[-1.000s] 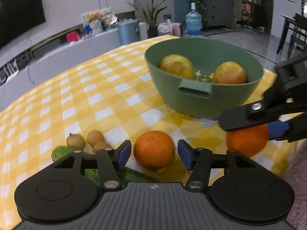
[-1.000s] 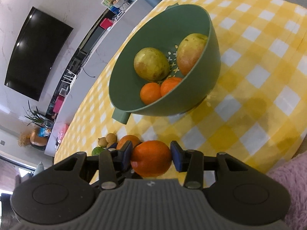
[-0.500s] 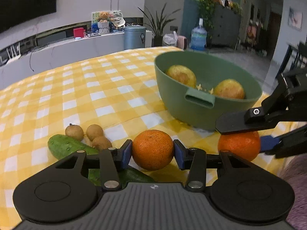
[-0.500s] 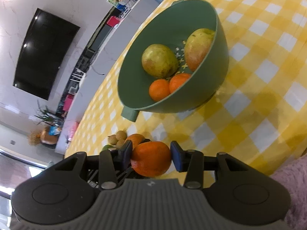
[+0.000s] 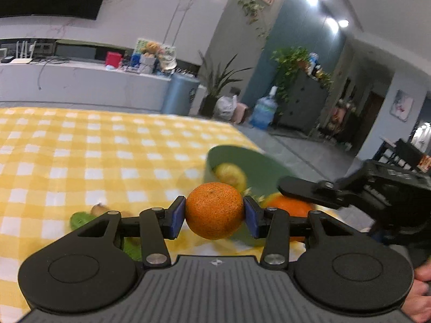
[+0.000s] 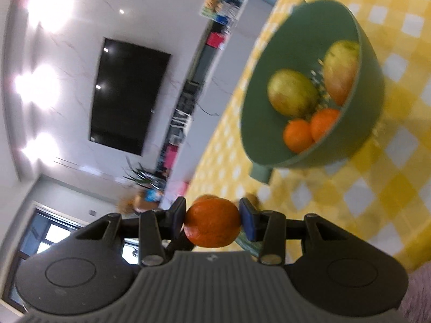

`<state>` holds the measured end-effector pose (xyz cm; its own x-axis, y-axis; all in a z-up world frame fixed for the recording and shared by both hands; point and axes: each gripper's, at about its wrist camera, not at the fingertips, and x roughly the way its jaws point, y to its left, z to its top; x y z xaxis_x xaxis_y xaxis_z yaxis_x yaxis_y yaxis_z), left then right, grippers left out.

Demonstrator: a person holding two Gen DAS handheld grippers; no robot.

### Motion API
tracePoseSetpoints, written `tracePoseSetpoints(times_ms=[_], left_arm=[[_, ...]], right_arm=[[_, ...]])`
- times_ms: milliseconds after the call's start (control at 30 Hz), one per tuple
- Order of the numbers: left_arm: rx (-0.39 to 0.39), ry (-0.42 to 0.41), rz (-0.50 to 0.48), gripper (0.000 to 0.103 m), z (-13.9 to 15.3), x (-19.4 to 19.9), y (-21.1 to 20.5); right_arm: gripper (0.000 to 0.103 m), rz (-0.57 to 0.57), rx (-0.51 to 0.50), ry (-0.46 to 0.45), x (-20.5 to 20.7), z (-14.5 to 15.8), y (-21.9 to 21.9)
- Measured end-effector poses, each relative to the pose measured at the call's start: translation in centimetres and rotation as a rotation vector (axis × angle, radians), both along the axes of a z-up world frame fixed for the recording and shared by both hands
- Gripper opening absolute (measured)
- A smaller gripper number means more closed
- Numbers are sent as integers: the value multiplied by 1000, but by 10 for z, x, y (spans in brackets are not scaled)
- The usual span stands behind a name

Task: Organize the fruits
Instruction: 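Carry the left tool's orange over the colander while the right tool carries its orange there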

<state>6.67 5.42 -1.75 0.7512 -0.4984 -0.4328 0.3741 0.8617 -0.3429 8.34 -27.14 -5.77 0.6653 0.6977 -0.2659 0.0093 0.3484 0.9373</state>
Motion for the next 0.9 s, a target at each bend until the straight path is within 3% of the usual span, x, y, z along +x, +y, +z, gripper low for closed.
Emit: tracePoseSetpoints(times_ms=[133, 267, 333, 500, 633, 900], left_arm=[[-53, -11, -31, 52, 11, 3, -11], [-108, 24, -64, 52, 15, 17, -23], [-125, 48, -75, 52, 14, 23, -29], [-152, 99, -56, 52, 6, 36, -27], [-162, 120, -44, 52, -1, 40, -24], [-169, 137, -45, 52, -7, 44, -30]], right_arm=[[42, -108, -27, -69, 0, 9, -11], [42, -252, -262, -122, 2, 29, -18], [42, -294, -319, -104, 10, 29, -22], [42, -332, -344, -38, 35, 20, -30], [43, -344, -400, -37, 48, 22, -28], [44, -390, -602, -35, 62, 34, -22]])
